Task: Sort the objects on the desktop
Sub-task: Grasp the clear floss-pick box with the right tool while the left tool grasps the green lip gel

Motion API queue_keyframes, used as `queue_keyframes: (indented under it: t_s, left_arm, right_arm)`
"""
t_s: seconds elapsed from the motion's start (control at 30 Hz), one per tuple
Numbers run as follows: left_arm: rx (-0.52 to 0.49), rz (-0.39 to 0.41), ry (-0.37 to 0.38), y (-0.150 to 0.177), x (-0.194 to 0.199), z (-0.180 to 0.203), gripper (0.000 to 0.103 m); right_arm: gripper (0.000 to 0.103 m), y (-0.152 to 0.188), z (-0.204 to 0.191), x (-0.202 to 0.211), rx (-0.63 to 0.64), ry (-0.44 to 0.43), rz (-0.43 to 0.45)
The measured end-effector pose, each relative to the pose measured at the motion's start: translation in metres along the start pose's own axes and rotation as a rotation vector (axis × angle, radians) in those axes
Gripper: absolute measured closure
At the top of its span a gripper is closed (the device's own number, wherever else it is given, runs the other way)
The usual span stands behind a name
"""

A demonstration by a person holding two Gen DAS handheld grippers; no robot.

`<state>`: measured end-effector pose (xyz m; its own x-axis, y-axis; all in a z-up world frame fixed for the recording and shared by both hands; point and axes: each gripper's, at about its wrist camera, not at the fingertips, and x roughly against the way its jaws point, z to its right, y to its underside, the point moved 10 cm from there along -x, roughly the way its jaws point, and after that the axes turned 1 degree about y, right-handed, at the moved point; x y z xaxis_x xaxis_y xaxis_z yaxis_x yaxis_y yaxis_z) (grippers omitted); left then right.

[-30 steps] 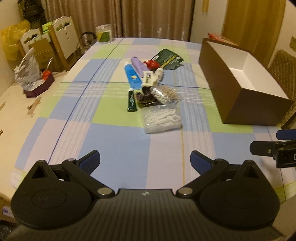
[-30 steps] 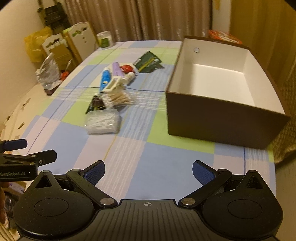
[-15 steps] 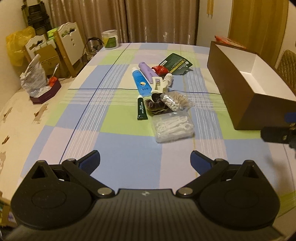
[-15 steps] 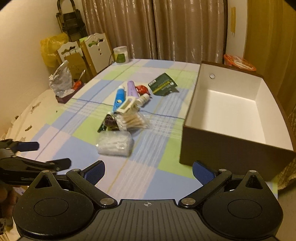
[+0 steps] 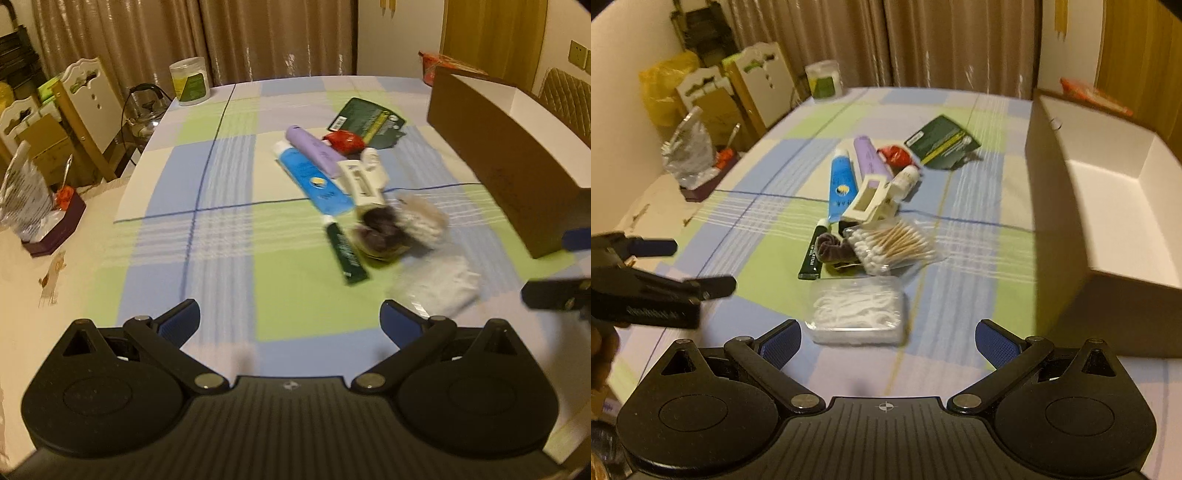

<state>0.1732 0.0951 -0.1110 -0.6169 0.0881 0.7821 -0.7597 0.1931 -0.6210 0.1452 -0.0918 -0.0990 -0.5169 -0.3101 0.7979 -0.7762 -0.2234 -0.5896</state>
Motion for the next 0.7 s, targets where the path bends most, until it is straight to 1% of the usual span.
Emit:
queue_keyframes:
  t_s: [0.13, 0.23, 0.33, 0.5, 0.7]
  left_arm:
    - [-0.015, -0.021, 0.043, -0.007, -0.017, -0.021, 0.001]
    - [-0.039, -0.032, 0.076, -0.01, -0.027, -0.029, 0.001]
    - [-0.055, -0.047, 0.091, -0.013, -0.035, -0.036, 0.001]
    - [-0.033, -0.066, 0.105, -0.012, -0.042, -0.043, 0.001]
    - [0.009, -0.087, 0.102, -0.007, -0.046, -0.044, 0.001]
  right_arm:
    - [0.0, -0.004, -0.013, -0.034, -0.024, 0.033, -0.03]
    - [0.0, -0.005, -0.022, -0.052, -0.014, 0.053, -0.045]
    - [0.0, -0.002, -0.026, -0.067, 0.007, 0.082, -0.06]
    - [0.001, -0.001, -0.022, -0.079, 0.033, 0.13, -0.056]
    - [0.001, -0.001, -0.019, -0.089, 0.057, 0.108, -0.081]
